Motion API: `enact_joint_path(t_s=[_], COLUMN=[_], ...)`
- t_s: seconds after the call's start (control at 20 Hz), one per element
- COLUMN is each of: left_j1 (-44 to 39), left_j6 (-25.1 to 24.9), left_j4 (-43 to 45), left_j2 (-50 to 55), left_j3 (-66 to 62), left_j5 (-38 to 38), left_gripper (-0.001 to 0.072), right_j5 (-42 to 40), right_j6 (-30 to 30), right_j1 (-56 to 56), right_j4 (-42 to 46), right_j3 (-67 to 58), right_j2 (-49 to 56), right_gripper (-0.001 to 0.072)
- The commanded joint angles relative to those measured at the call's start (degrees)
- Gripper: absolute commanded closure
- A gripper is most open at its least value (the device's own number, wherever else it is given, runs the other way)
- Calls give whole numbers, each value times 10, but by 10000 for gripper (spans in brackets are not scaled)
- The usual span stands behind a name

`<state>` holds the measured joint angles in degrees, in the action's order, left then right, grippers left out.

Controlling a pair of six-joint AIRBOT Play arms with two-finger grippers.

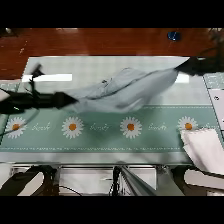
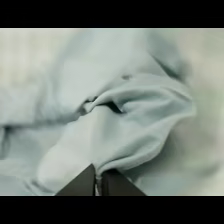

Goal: Fold the shirts.

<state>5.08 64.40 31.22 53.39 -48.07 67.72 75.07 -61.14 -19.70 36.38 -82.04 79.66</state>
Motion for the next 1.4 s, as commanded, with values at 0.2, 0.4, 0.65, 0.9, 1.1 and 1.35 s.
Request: enact_joint_path(t_s=[0.2,0.4,0.65,0.9,1.1,1.35], left_j1=[142,192,196,196,196,196], left_j6=[-9,-9,12,114,160,142], left_j4=[4,65,167,219,219,219], left_j2=[-159,-212,-278,-321,-317,-313], left_j3=[-381,-463,-483,-483,-436,-218], left_j5=[-26,-26,-27,66,240,232], left_gripper=[680,681,681,681,682,682], right_j5=[-87,-139,-128,77,315,260], right_j6=[-37,-116,-210,-231,-222,-209], right_j1=[-23,-23,-23,-23,-23,-20], right_j4=[-45,46,217,315,345,340], right_j3=[-185,-251,-297,-297,-269,-69], right_j2=[-230,-304,-376,-410,-367,-332], right_gripper=[681,681,681,681,681,681])
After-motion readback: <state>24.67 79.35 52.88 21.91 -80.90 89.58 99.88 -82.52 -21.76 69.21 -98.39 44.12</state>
